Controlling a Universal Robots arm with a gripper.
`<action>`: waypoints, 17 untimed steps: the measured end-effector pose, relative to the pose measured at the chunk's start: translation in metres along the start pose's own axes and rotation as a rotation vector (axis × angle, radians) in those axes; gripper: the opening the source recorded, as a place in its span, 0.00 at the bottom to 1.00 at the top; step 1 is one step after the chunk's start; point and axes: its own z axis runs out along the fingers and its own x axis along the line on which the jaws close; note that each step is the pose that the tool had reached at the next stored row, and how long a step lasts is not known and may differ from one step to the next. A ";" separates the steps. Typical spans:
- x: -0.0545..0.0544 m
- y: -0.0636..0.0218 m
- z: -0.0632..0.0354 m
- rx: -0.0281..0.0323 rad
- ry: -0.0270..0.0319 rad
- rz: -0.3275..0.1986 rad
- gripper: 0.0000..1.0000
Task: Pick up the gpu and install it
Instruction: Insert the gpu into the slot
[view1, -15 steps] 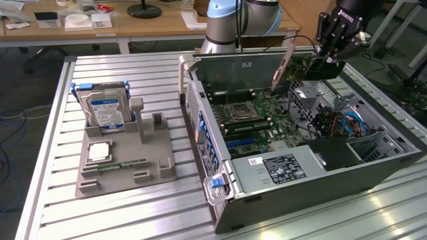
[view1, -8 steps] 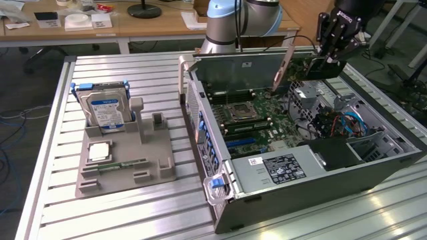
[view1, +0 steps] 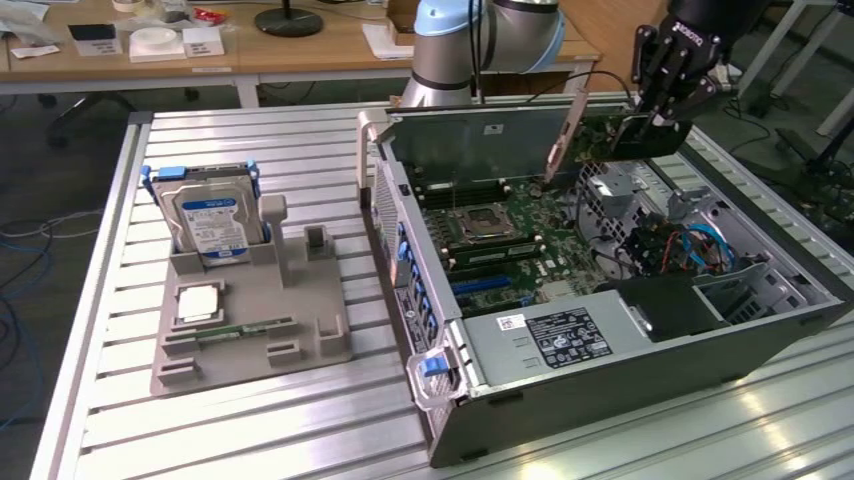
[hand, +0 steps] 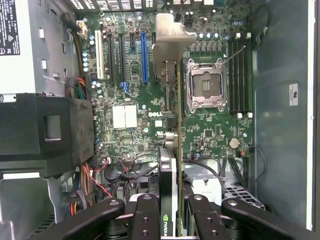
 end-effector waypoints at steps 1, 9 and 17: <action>0.000 0.0006 0.0002 -0.0001 0.0000 0.000 0.27; 0.000 0.0042 0.0021 0.0001 -0.0001 0.009 0.27; 0.000 0.0044 0.0022 0.0002 -0.0003 0.009 0.27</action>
